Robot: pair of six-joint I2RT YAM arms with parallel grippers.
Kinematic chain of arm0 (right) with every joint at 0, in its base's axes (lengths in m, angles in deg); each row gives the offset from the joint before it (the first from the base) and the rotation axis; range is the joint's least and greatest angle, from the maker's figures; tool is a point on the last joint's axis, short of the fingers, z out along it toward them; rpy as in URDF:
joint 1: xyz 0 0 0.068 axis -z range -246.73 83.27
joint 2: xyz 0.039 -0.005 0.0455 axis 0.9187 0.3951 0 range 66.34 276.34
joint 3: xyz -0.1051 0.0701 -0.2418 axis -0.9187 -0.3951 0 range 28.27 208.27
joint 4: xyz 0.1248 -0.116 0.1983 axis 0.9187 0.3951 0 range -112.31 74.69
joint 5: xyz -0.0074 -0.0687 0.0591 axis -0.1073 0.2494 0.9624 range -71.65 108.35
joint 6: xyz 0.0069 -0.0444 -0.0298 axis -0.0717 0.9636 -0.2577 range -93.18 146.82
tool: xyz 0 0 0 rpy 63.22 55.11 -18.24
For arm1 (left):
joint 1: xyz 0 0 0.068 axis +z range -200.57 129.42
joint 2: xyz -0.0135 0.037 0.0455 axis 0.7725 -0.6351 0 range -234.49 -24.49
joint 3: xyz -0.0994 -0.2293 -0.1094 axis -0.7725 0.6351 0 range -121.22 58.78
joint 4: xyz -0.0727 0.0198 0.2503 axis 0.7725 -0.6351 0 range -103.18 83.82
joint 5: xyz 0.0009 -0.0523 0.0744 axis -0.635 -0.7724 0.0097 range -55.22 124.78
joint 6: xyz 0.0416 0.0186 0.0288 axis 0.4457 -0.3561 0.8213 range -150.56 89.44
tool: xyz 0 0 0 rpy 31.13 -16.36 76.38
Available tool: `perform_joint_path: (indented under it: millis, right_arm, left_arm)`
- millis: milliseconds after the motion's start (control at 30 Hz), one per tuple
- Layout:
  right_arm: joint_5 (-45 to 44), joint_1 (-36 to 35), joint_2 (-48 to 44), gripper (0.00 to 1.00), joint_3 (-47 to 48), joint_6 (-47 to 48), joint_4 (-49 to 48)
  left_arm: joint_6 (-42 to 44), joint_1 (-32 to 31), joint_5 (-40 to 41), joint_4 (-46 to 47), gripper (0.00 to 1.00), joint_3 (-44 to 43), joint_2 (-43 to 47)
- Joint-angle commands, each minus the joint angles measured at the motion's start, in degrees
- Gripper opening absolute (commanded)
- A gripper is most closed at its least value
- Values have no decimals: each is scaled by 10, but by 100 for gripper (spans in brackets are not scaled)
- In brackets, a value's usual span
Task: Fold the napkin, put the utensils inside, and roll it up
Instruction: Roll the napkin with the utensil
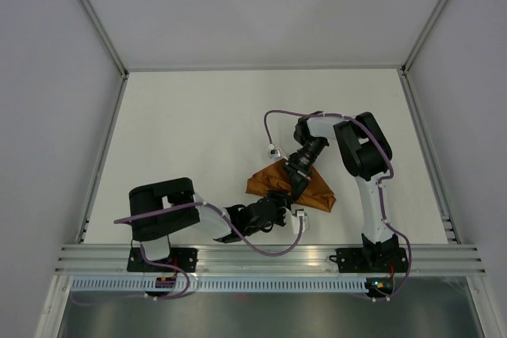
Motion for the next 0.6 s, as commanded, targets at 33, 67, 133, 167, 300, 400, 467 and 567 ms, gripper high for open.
perform_joint_path:
  millis: [33,67,133,167,300,400,467,567]
  right_arm:
    - [-161,-1,46,1,-6,25,-114]
    - [-162,-1,46,0,-5,26,-113]
    - [-160,-1,48,0,-2,26,-112]
    - [-160,0,48,0,-2,27,-111]
    - [-160,0,49,0,-1,27,-110]
    - [-159,-1,49,1,-1,27,-110]
    - [-159,0,48,0,-2,27,-110]
    - [-159,1,48,0,-1,28,-109]
  left_arm:
    - [35,-6,-34,-6,53,-14,-12]
    - [35,-6,-37,-15,53,-17,-15]
    - [37,-6,-42,-20,52,-19,-19]
    - [37,-6,-49,-31,51,-25,-22]
    - [40,-5,-51,-38,51,-32,-35]
    - [44,-5,-55,-49,47,-37,-43]
    - [44,-5,-55,-56,45,-40,-46]
    - [46,-3,-57,-75,38,-44,-48]
